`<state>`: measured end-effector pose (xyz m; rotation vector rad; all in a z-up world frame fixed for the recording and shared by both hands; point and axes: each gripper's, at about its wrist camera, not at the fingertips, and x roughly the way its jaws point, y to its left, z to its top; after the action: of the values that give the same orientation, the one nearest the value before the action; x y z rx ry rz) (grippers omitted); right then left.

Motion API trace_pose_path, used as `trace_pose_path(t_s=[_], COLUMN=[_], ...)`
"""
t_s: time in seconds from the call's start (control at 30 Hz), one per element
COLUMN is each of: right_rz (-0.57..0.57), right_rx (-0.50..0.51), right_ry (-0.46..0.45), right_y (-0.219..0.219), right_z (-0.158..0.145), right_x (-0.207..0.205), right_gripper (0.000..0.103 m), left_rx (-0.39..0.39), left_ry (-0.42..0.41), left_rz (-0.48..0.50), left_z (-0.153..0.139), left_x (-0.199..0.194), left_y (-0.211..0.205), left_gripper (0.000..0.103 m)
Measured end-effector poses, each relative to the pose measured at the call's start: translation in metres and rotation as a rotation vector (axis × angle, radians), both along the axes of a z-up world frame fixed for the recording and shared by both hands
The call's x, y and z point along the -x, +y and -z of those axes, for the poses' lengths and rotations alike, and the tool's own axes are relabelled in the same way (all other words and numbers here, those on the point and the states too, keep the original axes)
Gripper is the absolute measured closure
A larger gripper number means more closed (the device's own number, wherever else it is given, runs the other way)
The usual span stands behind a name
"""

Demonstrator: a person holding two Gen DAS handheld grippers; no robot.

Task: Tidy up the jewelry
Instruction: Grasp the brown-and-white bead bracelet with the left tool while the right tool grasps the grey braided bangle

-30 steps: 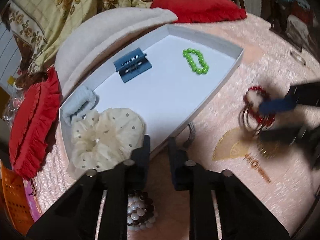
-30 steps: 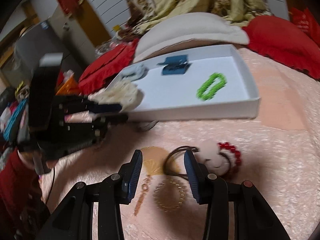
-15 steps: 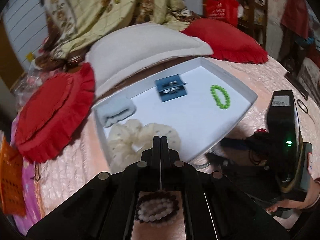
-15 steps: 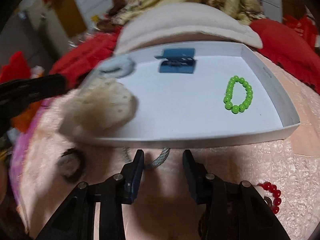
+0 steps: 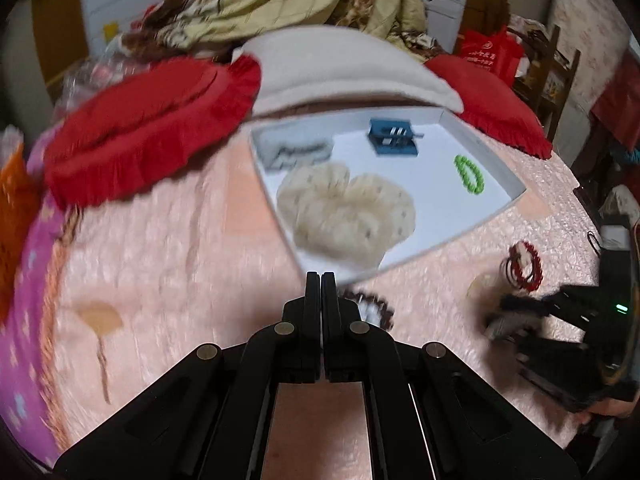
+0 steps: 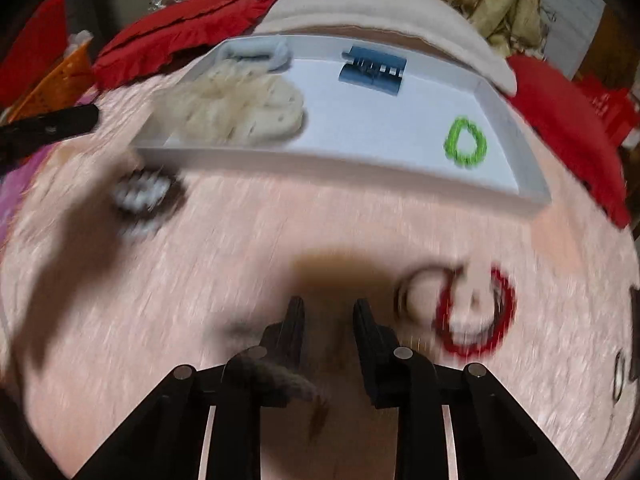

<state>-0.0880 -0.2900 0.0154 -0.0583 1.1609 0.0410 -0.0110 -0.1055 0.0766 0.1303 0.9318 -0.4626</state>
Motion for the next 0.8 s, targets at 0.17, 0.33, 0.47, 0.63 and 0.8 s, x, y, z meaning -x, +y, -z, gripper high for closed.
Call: trace_pose_path(t_s=[0.17, 0.33, 0.47, 0.63, 0.8], right_rz=[-0.048, -0.063, -0.041, -0.010, 0.010], right_rx=[-0.086, -0.140, -0.191, -0.271, -0.371], right_ry=[0.008, -0.050, -0.070, -0.102, -0.136], right_y=[-0.003, -0.007, -0.011, -0.022, -0.033], right_z=[0.003, 0.005, 0.000, 0.000, -0.005], right_x=[0.037, 0.053, 0.048, 0.054, 0.067], right_gripper=[0.075, 0.071, 0.071, 0.091, 0.096], left_rx=[0.057, 0.055, 0.066, 0.103, 0.134], left_ry=[0.103, 0.152, 0.172, 0.149, 0.108], left_rz=[-0.034, -0.065, -0.074, -0.069, -0.066], left_z=[0.025, 0.043, 0.050, 0.039, 0.018], left_x=[-0.003, -0.011, -0.012, 0.005, 0.033], left_y=[0.007, -0.002, -0.002, 0.008, 0.025], left_gripper=[0.102, 0.094, 0.097, 0.103, 0.103])
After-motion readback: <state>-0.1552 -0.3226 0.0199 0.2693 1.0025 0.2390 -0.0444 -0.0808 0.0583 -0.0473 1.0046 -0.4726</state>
